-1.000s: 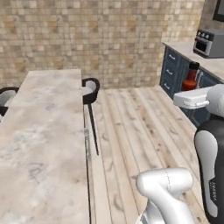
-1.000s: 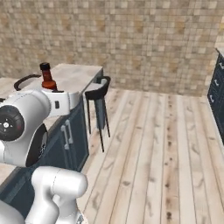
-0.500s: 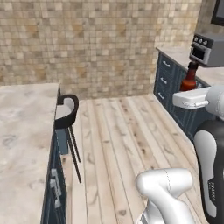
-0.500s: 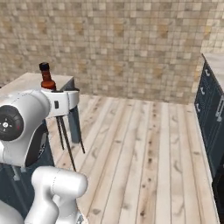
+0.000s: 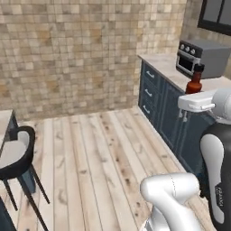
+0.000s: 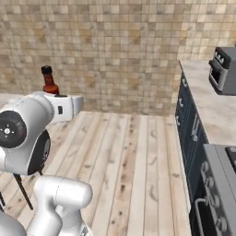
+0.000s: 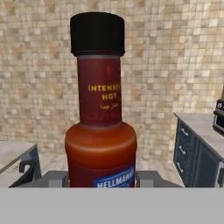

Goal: Take 2 condiments from the cabinet and move them on the counter near the stove.Make sure the condiments are lined up with each other, next to each other.

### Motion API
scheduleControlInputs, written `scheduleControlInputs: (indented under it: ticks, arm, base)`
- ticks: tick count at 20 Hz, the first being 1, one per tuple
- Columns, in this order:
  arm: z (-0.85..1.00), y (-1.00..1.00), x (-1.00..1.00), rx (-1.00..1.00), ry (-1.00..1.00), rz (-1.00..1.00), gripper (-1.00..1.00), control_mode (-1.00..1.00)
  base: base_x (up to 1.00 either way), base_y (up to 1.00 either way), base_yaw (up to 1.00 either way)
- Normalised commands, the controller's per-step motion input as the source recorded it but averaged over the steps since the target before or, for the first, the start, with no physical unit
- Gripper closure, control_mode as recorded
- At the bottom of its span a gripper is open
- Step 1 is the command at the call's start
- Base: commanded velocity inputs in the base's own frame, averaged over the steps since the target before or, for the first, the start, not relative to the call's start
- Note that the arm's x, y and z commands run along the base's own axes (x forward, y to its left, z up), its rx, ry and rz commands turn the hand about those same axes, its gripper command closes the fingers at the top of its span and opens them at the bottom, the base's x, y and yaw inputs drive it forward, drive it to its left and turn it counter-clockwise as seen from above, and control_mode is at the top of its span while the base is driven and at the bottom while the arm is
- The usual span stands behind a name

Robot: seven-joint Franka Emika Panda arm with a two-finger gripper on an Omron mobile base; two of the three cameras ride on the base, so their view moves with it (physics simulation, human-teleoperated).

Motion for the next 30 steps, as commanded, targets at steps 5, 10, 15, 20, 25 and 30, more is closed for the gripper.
scheduleControlInputs:
  ticks: [5,10,15,20,25,30]
  arm:
    - [0.00,0.00,0.00,0.00,0.00,0.00,1.00,1.00]
    - [0.00,0.00,0.00,0.00,0.00,0.00,1.00,1.00]
    - [0.00,0.00,0.00,0.00,0.00,0.00,1.00,1.00]
    - [0.00,0.00,0.00,0.00,0.00,0.00,1.00,1.00]
    - [0.00,0.00,0.00,0.00,0.00,0.00,1.00,1.00]
    - [0.00,0.00,0.00,0.00,0.00,0.00,1.00,1.00]
  base:
    - [0.79,-0.47,-0.53]
    - [0.62,-0.08,-0.63]
    - [0.52,0.00,-0.61]
    - [0.59,0.18,-0.45]
    - [0.50,0.28,-0.35]
    - [0.26,0.29,-0.43]
